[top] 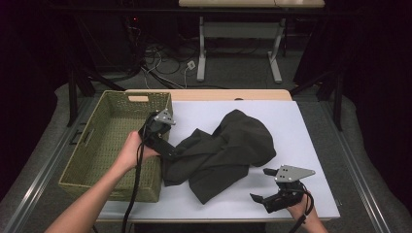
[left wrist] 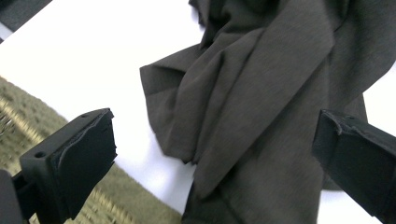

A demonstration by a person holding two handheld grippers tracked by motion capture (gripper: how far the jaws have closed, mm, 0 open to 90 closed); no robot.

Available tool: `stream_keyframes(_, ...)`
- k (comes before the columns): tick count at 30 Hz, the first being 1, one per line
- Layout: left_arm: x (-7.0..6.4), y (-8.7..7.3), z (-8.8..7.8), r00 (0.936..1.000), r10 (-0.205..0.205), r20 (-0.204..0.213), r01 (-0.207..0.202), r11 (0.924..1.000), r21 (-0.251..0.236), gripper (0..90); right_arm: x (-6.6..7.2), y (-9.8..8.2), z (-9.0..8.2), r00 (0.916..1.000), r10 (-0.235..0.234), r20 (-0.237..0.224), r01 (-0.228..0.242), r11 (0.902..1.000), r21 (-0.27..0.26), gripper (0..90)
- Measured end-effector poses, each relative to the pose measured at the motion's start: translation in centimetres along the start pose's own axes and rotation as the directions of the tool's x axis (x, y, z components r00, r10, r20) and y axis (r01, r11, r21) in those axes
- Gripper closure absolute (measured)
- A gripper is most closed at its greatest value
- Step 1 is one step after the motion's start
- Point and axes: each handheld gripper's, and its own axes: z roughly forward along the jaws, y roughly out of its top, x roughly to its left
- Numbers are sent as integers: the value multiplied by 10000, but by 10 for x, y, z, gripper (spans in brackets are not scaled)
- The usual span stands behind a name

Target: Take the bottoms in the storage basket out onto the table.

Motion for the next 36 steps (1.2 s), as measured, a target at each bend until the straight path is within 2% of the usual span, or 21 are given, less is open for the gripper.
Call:
stream_keyframes(18, 2, -39, -25, 9976, -327, -612, 326, 9995, -19, 0, 0, 1, -1, 10000, 10, 85, -10, 10000, 1, 40)
stream_keyframes(22, 3, -48, -29, 9965, -479, -681, 476, 9989, -56, 0, 1, 0, -1, 9999, 68, 76, -67, 10000, -38, 40)
stream_keyframes(36, -1, -74, -39, 9933, -609, -980, 617, 9981, 47, 0, 1, 0, 0, 10000, -16, 78, 17, 10000, -30, 40)
